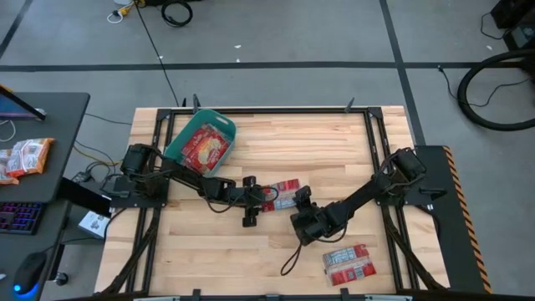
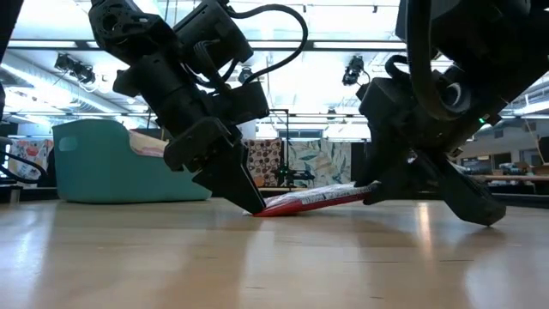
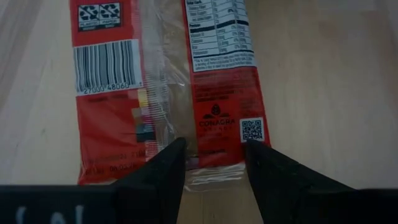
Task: Sort popcorn bags into baskets
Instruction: Put the red popcorn bag into the green bin
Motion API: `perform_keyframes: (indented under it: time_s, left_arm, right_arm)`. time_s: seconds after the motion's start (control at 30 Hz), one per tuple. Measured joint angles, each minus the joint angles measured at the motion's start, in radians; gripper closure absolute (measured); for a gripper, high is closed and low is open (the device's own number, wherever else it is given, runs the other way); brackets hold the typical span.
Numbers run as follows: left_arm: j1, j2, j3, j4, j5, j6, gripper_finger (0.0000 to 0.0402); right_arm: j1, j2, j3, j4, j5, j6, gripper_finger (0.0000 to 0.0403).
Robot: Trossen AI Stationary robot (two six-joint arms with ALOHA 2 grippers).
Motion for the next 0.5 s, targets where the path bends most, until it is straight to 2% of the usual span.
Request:
perform_keyframes:
  time_s: [0.2,0.37,0.5]
  left_arm:
    - [-0.016,-0.039,-0.003,-0.019,0.000,0.035,0.0230]
    - [-0.042,-0.114,0.001,-0.001,-0.026,0.053,0.0222]
    - [-0.055,-0.124,0.009,0.026,-0.037,0.054,0.0190]
  right_arm:
    - [-0.005,0.000,0.017,-0.024,-0.015,0.032,0.0388]
    - [-0.027,-0.034,0.069,-0.129,-0.096,0.150,0.0385]
    - [-0.061,-0.073,0.114,-0.208,-0.187,0.258,0.0388]
